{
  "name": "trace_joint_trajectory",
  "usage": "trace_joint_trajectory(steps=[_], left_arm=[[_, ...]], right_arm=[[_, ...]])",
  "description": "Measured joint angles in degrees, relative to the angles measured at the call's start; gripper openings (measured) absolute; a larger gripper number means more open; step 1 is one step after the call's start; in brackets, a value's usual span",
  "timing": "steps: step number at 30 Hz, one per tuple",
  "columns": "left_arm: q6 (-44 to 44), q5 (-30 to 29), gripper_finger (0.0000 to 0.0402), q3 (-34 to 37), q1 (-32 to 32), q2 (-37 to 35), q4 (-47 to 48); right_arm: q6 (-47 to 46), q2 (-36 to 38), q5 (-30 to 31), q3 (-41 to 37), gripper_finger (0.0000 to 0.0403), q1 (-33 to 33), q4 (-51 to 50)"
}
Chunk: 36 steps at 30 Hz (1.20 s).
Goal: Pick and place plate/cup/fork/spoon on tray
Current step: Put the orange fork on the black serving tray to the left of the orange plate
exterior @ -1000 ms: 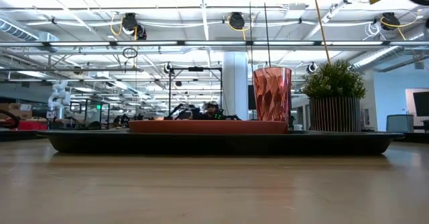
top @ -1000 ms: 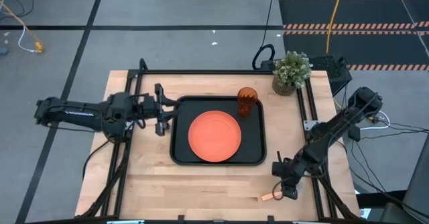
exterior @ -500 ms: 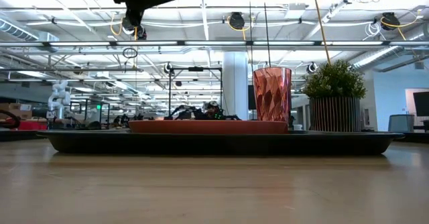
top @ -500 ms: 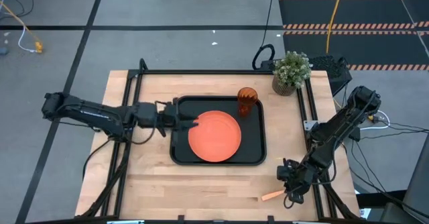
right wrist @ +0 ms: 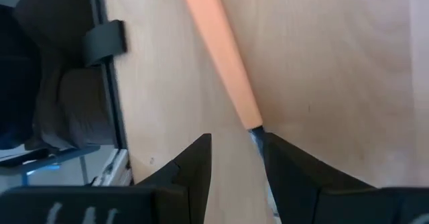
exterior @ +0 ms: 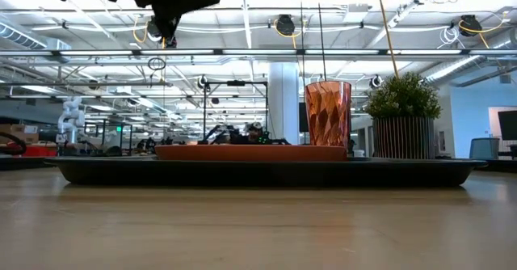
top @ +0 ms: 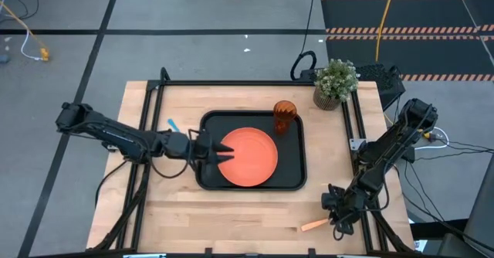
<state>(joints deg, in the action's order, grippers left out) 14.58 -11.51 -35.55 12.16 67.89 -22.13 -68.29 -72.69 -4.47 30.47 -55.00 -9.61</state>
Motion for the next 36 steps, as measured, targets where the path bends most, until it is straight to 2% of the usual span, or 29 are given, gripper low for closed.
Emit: trace_joint_trajectory(steps=[3, 5, 22, 25, 36], left_arm=[[2.87, -6.54, 0.0120, 0.02, -0.04, 0.06, 2.15], [3.93, -8.87, 0.0120, 0.02, -0.09, 0.03, 3.28], [1.52, -9.57, 0.0120, 0.02, -0.13, 0.03, 3.82], [1.03, -9.59, 0.0120, 0.02, -0.15, 0.04, 3.56], [1.05, -9.59, 0.0120, 0.02, -0.13, 0.03, 2.43]], right_arm=[[0.82, 0.00, 0.02, -0.10, 0.0128, 0.00, 0.00], [0.87, 0.00, 0.21, -0.10, 0.0128, 0.00, 0.08], [4.52, -7.19, 2.41, 0.17, 0.0125, -0.31, 0.45], [4.83, -8.12, 3.19, 0.23, 0.0109, -0.33, -0.59], [4.56, -11.28, 5.17, 0.16, 0.0012, -1.18, -4.05]])
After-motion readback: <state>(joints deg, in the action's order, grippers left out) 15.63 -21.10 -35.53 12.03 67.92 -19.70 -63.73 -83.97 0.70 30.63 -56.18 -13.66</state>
